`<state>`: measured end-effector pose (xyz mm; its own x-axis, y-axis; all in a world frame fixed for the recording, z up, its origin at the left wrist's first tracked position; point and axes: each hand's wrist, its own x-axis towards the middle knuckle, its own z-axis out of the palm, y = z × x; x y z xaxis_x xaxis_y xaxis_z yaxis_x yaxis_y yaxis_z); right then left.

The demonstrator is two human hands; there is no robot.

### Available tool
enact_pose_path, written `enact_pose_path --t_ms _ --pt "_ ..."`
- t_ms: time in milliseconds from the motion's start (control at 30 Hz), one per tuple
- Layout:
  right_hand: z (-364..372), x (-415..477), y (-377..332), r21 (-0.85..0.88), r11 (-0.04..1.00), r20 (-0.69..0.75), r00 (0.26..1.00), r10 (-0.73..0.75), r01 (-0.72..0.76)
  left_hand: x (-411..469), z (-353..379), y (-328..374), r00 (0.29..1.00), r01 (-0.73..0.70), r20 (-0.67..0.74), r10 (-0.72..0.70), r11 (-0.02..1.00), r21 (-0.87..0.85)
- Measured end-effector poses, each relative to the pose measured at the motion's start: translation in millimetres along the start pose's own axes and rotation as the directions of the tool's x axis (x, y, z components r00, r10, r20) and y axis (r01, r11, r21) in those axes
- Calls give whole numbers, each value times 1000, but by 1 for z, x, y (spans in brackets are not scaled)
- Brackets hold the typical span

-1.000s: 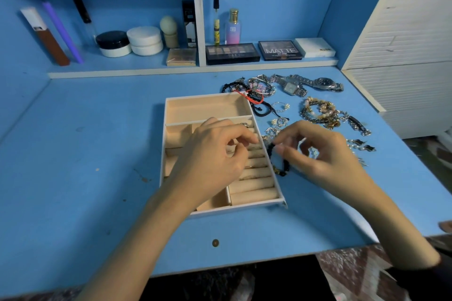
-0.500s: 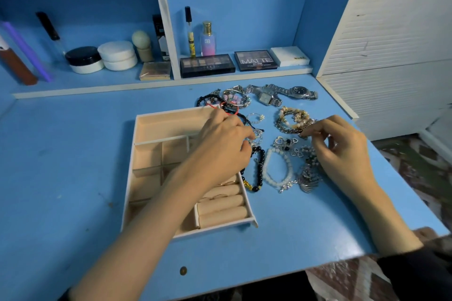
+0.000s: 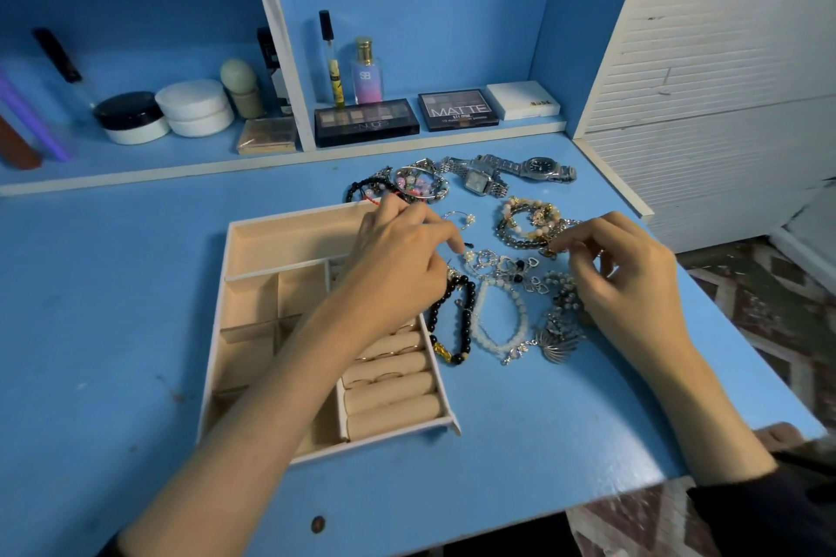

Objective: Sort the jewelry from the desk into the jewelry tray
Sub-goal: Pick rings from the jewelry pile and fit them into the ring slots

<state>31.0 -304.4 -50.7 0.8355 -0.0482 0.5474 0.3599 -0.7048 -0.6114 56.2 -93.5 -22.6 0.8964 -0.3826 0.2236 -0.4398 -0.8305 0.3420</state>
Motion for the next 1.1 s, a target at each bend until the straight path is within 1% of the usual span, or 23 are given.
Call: enact_pose_path --t_ms 33,100,200,267,367,400,500,600,800,900,1000,1100 --pt "0 0 0 1 1000 -2 1000 1 -1 -1 -1 0 1000 -6 4 6 1000 -14" --pt "0 -1 1 2 1000 0 1000 3 -3 -2 -4 1 998 -16 61 17 1000 -17" --pt "1 -1 2 -8 1000 6 1000 0 0 -2 -4 1 988 -30 151 22 998 50" --pt "2 -2 3 -15 1000 9 1000 0 0 -3 -3 1 989 -24 147 14 998 66" --pt "2 -2 3 -14 1000 18 1000 2 -2 -3 -4 -2 999 -9 46 8 1000 27" --pt "2 -2 3 -14 1000 19 1000 1 -1 -3 -5 -3 999 -19 35 19 1000 9" --pt "2 -1 3 -4 1000 10 1000 9 -9 -3 -8 -2 994 -60 93 62 998 -24" --pt "2 -1 3 13 1000 -15 1000 27 -26 -2 -8 0 986 -58 153 58 998 -1" --pt "0 0 5 26 996 -57 994 92 -91 2 -5 3 981 -34 193 8 991 133" --pt "-2 1 6 28 989 -91 985 146 -144 4 -2 4 986 -25 167 -2 987 159" --pt "-6 2 9 22 973 -160 959 232 -232 6 0 10 996 -26 89 17 995 101" --pt "-9 3 11 16 946 -183 929 322 -325 9 3 22 994 -46 100 47 999 -11"
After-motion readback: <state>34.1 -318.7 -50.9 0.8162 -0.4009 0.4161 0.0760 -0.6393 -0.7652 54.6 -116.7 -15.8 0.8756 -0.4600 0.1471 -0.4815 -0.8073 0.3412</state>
